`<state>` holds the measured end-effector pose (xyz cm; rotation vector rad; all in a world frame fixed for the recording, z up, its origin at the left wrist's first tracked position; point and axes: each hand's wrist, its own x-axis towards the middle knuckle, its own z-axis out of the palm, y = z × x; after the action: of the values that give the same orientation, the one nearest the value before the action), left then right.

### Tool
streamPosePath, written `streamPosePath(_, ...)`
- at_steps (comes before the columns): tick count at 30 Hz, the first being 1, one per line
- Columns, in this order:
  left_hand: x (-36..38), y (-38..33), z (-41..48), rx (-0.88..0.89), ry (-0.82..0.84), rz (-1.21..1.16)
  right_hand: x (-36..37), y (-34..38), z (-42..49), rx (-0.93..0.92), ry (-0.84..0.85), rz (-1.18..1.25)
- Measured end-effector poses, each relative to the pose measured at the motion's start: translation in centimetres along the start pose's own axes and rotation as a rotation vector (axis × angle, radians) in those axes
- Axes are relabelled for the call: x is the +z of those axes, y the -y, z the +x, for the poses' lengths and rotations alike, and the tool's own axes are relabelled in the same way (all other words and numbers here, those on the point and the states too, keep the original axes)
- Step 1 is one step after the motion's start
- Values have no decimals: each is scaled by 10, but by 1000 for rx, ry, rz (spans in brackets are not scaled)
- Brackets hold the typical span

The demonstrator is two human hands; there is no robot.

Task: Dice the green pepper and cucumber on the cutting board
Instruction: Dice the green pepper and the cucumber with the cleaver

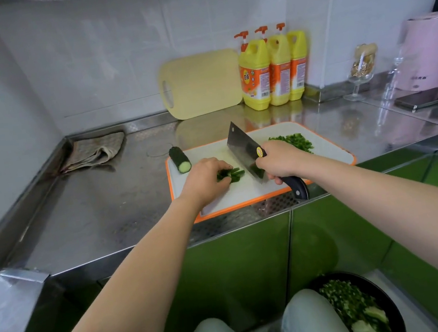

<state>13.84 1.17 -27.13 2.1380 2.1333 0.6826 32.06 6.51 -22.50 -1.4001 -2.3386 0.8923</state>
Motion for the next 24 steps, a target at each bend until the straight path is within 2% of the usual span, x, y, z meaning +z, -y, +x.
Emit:
streamPosePath(6, 12, -11, 0, -26, -67, 20, -6, 11, -9, -3, 34, -82)
streamPosePath(11, 14, -5, -5, 0, -209, -37, -5, 12, -10, -8, 23, -75)
streamPosePath(20, 23, -2, -1, 67, -280, -70, -8, 21, -11, 5, 38, -135)
streamPosePath(24, 24, -2, -1, 67, -304, -93, -5, 25, -12, 26, 100, -232)
